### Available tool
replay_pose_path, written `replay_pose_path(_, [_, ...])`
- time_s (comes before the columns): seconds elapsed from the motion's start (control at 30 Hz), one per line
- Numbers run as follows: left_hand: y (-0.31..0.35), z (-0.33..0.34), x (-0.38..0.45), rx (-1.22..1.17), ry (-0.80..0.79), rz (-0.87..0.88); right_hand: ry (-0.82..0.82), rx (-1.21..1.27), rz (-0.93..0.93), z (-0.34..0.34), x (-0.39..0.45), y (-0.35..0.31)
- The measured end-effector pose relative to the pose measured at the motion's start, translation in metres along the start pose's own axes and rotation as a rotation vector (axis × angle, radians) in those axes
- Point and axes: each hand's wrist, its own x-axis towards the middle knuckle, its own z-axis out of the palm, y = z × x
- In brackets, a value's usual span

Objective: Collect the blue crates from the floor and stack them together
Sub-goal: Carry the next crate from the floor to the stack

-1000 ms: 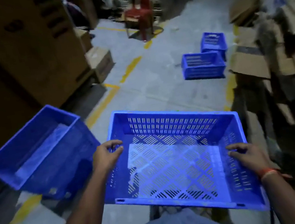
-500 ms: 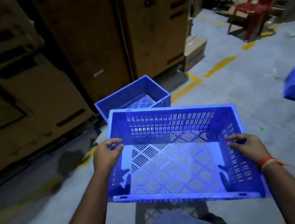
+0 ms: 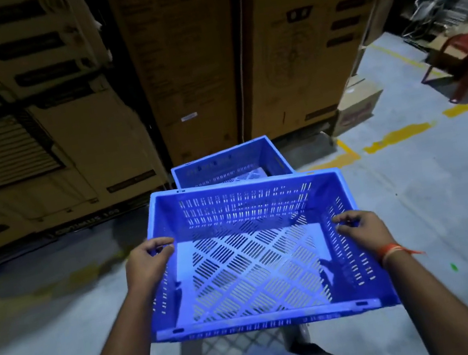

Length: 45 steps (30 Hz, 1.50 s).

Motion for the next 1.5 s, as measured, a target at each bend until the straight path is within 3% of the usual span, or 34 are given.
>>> replay_pose_path(0.4, [0.041, 0.084, 0.059, -0.002, 0.141, -0.064, -0.156, -0.058, -0.047, -0.024, 0.202, -0.016])
replay_pose_path(0.73, [0.066, 0.102, 0.171, -0.011, 0.166, -0.092, -0.221, -0.086, -0.041, 0.016, 0.324, -0.071])
replay_pose_path(1.1, [0.074, 0.119, 0.288, 0.031, 0.168, -0.075, -0.209, -0.134, 0.000, 0.057, 0.420, -0.118])
replay_pose_path(1.37, [0.042, 0.137, 0.322, 0.070, 0.094, -0.179, -0.327, -0.245, -0.024, 0.085, 0.470, -0.104])
replay_pose_path(1.5, [0.038, 0.145, 0.329, 0.103, 0.059, -0.191, -0.293, -0.256, 0.003, 0.095, 0.480, -0.086])
